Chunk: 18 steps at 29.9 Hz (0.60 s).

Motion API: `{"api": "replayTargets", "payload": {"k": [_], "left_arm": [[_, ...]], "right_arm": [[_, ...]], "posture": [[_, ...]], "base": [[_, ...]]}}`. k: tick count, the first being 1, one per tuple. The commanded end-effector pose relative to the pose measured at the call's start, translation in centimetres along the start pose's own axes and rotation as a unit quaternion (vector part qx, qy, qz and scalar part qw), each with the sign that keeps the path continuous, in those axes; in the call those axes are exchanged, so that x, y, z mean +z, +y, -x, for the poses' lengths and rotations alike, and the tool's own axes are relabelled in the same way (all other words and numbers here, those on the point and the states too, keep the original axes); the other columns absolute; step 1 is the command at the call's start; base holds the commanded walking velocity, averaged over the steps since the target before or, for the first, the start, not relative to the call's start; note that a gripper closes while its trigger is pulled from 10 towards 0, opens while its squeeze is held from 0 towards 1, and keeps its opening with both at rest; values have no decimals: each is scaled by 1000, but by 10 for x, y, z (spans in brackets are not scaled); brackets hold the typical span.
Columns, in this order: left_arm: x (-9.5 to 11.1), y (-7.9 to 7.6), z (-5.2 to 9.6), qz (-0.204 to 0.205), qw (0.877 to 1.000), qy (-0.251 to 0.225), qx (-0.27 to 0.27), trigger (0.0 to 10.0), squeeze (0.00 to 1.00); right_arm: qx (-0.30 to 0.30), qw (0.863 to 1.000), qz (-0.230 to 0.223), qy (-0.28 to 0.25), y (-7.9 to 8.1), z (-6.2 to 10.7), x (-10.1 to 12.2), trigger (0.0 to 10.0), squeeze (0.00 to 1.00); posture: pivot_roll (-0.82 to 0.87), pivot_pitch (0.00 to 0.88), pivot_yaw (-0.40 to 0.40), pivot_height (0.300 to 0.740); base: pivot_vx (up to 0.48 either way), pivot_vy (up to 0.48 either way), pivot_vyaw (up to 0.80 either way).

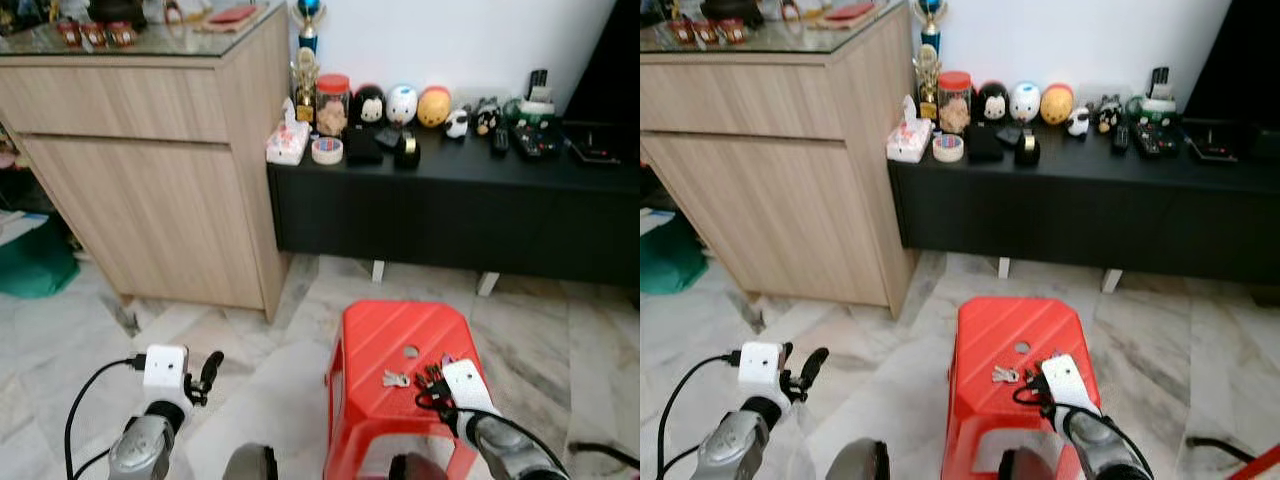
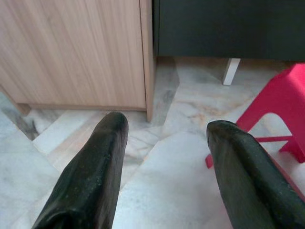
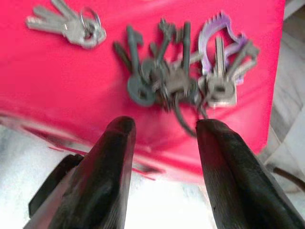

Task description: Hang keys on a hook

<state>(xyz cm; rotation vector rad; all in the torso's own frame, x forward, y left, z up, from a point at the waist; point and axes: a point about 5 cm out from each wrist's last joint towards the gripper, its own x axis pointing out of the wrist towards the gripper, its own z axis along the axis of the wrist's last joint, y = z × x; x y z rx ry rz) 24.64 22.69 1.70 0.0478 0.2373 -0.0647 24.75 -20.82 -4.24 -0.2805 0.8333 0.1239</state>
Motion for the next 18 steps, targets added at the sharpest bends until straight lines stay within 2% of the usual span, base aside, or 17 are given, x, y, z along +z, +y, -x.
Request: {"api": "replayTargets", "payload": {"k": [1, 8, 18], "left_arm": [[3, 2, 0, -9, 1000, -2, -1, 10000, 0], [4, 3, 2, -8, 1000, -2, -1, 10000, 0], [4, 4, 3, -9, 1000, -1, -1, 10000, 0]], "right_arm": [[-6, 1000, -9, 4, -3, 0, 1, 10000, 0], [-23, 1000, -9, -12, -11, 0, 11, 10000, 0], [-24, 998, -12, -54, -13, -1, 31, 10000, 0]], "posture": [[95, 0, 8, 594], [97, 0, 14, 594], [105, 0, 18, 594]], "base": [[0, 0, 0], [0, 0, 0], [0, 0, 0]]}}
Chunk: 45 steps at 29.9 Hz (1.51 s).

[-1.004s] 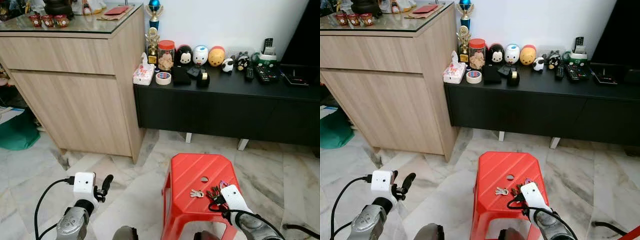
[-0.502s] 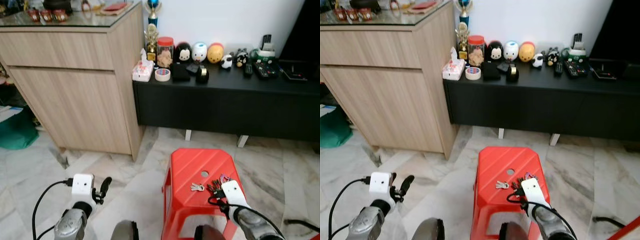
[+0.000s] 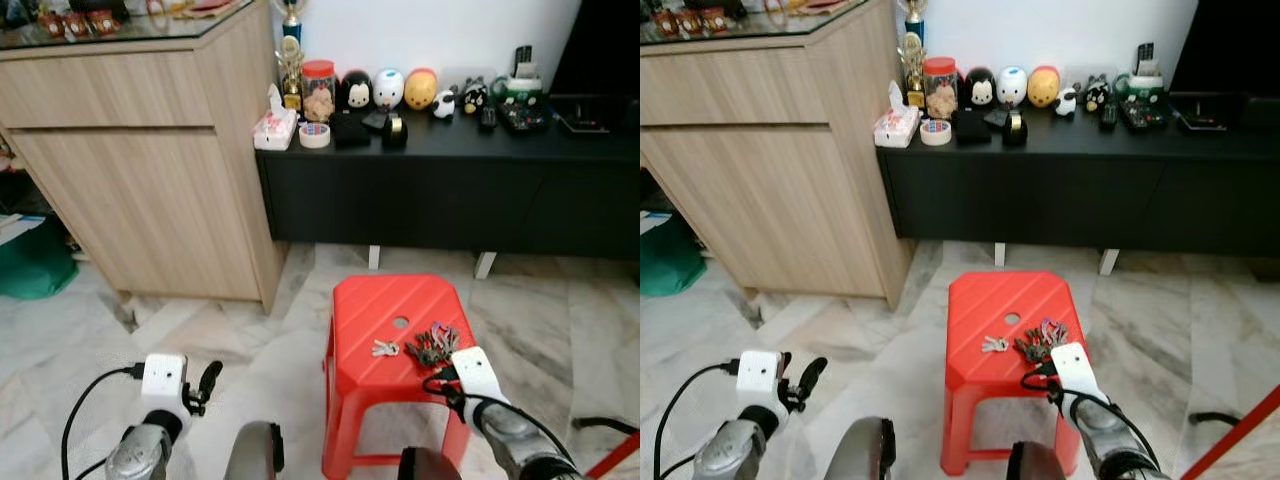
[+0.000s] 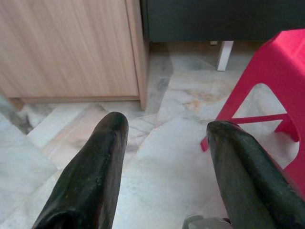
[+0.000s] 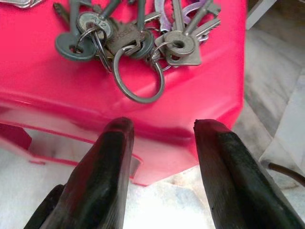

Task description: Hang keys on a hook

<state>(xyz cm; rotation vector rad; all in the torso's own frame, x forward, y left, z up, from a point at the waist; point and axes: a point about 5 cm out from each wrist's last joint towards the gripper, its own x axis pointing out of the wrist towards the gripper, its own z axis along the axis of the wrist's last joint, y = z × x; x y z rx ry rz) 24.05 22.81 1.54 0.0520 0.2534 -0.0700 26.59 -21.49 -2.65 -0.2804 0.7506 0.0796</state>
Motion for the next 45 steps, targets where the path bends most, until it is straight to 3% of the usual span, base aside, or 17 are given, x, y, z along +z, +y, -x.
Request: {"api": "replayTargets", "payload": {"k": [1, 11, 28, 34, 35, 37, 41, 45], "left_arm": [[7, 4, -2, -7, 1000, -9, 2, 10000, 0], [7, 5, -1, -7, 1000, -7, 3, 10000, 0], [6, 6, 4, -5, 1000, -3, 3, 10000, 0], [5, 6, 4, -5, 1000, -4, 5, 10000, 0], [6, 5, 5, -5, 1000, -7, 8, 10000, 0], [6, 5, 5, -4, 1000, -9, 9, 10000, 0], [6, 4, 4, 2, 1000, -13, 13, 10000, 0], [6, 4, 4, 5, 1000, -15, 14, 10000, 0]], "right_arm": [[4, 1000, -7, -28, 2, -2, 14, 10000, 0], [12, 998, -15, -68, 4, -2, 26, 10000, 0], [17, 998, 15, -54, 6, -3, 28, 10000, 0], [20, 994, -26, -108, 10, -2, 38, 10000, 0], [19, 985, -60, -159, 10, 0, 47, 10000, 0], [15, 979, -76, -188, 9, 3, 52, 10000, 0], [12, 973, -98, -211, 11, 6, 48, 10000, 0], [30, 976, -95, -195, 21, 6, 34, 10000, 0]], "posture": [[105, 0, 19, 594], [107, 0, 21, 594], [111, 0, 24, 594], [115, 0, 15, 594], [116, 0, 14, 594], [116, 0, 14, 594], [102, 0, 10, 594], [98, 0, 10, 594]], "base": [[0, 0, 0], [0, 0, 0], [0, 0, 0], [0, 0, 0], [0, 0, 0], [0, 0, 0], [0, 0, 0], [0, 0, 0]]}}
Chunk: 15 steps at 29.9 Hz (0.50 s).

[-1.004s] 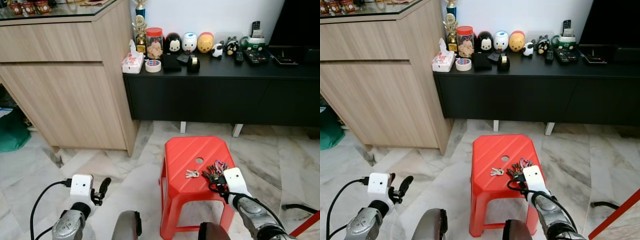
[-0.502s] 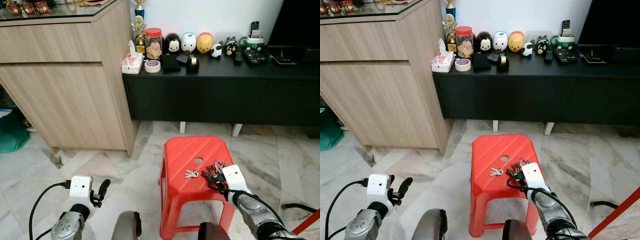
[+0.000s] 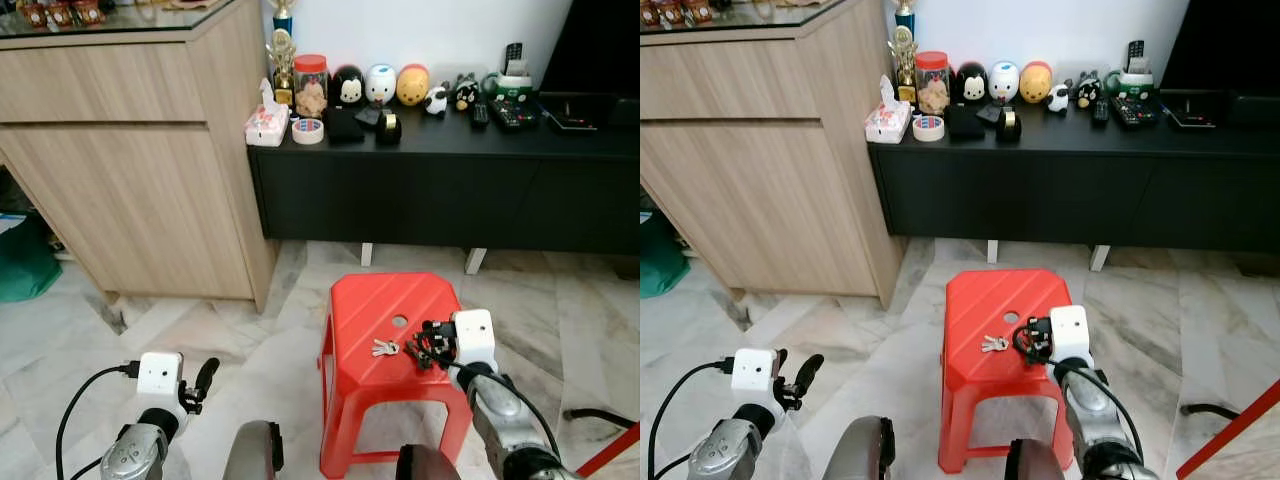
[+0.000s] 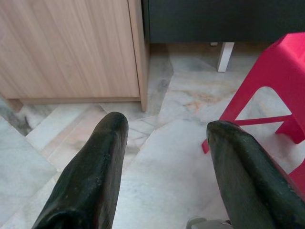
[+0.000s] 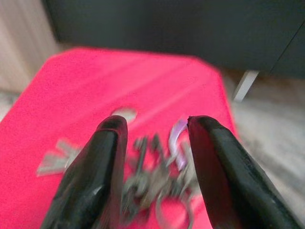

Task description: Hang keys on a hook

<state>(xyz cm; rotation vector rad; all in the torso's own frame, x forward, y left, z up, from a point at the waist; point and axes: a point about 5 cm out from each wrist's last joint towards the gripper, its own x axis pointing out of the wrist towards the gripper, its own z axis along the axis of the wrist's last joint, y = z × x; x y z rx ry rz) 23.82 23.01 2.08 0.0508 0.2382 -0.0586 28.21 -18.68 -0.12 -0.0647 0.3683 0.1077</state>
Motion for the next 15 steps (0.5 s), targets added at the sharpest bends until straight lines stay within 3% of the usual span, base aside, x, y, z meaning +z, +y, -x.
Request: {"api": "replayTargets", "payload": {"k": [1, 8, 15], "left_arm": [[2, 2, 0, 3, 1000, -8, 9, 10000, 0], [3, 1, -1, 2, 1000, -9, 10, 10000, 0], [3, 2, -2, 3, 1000, -11, 11, 10000, 0]], "right_arm": [[11, 1000, -3, 8, 5, 3, -7, 10000, 0], [31, 999, 5, 17, 10, 5, -13, 10000, 0], [33, 999, 8, 13, 9, 4, -9, 10000, 0]], "posture": [[98, 0, 10, 594], [95, 0, 8, 594], [95, 0, 6, 594]], "base": [[0, 0, 0], [0, 0, 0], [266, 0, 0]]}}
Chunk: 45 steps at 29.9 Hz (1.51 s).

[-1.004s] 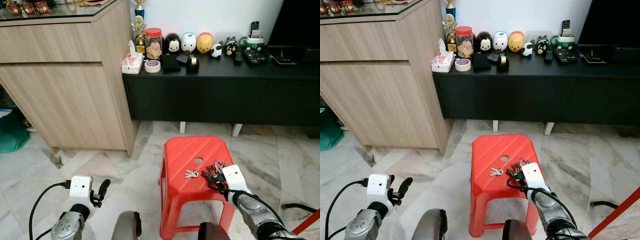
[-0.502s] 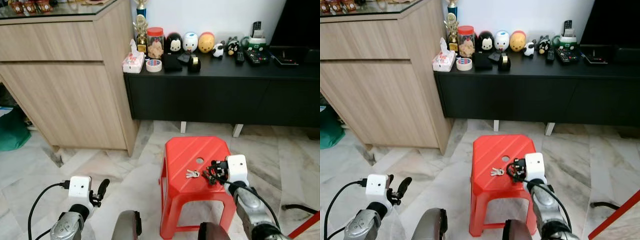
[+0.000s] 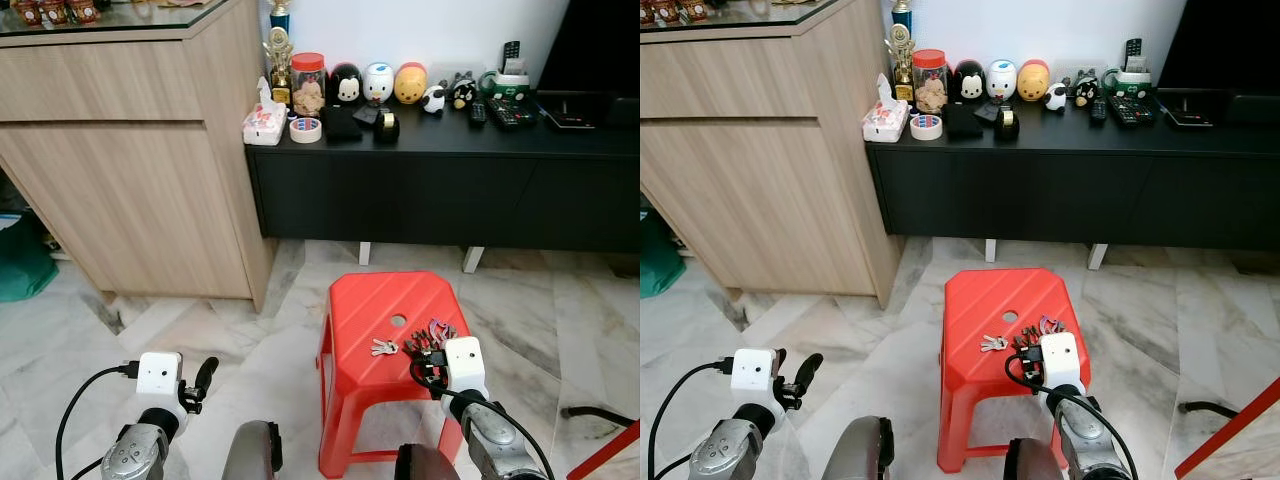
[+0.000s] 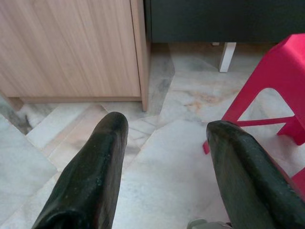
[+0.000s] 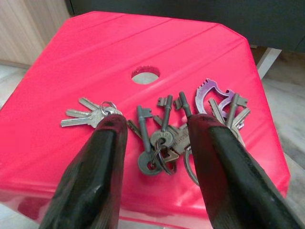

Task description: Hang keys on a hook

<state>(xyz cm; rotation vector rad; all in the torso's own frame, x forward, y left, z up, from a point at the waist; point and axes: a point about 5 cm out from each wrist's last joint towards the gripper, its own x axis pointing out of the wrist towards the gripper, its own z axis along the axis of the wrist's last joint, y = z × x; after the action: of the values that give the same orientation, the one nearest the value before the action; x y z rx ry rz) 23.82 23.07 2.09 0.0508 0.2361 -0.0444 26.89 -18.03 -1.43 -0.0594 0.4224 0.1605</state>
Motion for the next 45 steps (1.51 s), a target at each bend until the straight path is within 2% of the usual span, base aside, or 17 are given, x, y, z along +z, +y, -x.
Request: {"api": "replayTargets", "payload": {"k": [1, 14, 23, 30, 37, 45], "left_arm": [[3, 1, -2, 2, 1000, -10, 4, 10000, 0], [3, -1, -3, 3, 1000, -10, 6, 10000, 0], [3, 0, -3, 3, 1000, -11, 8, 10000, 0], [3, -1, -4, 3, 1000, -13, 7, 10000, 0], [3, -1, -5, 4, 1000, -14, 8, 10000, 0], [3, -1, -5, 1, 1000, -12, 10, 10000, 0]], "right_arm": [[5, 1000, 7, -13, 0, -3, 7, 10000, 0], [23, 1000, 15, 0, 7, -3, 3, 10000, 0], [25, 1000, 19, 4, 6, -3, 2, 10000, 0], [30, 999, 39, 3, 7, -2, 3, 10000, 0], [31, 999, 27, 5, 6, -2, 1, 10000, 0], [22, 999, 32, 15, 4, -1, -1, 10000, 0]], "posture": [[95, 0, 6, 594], [95, 0, -1, 594], [96, 0, -4, 594], [95, 0, -4, 594], [91, 0, -4, 594], [91, 0, -5, 594]], "base": [[292, 0, 0], [319, 0, 0], [30, 0, 0], [351, 0, 144], [319, 0, 158], [0, 0, 0]]}}
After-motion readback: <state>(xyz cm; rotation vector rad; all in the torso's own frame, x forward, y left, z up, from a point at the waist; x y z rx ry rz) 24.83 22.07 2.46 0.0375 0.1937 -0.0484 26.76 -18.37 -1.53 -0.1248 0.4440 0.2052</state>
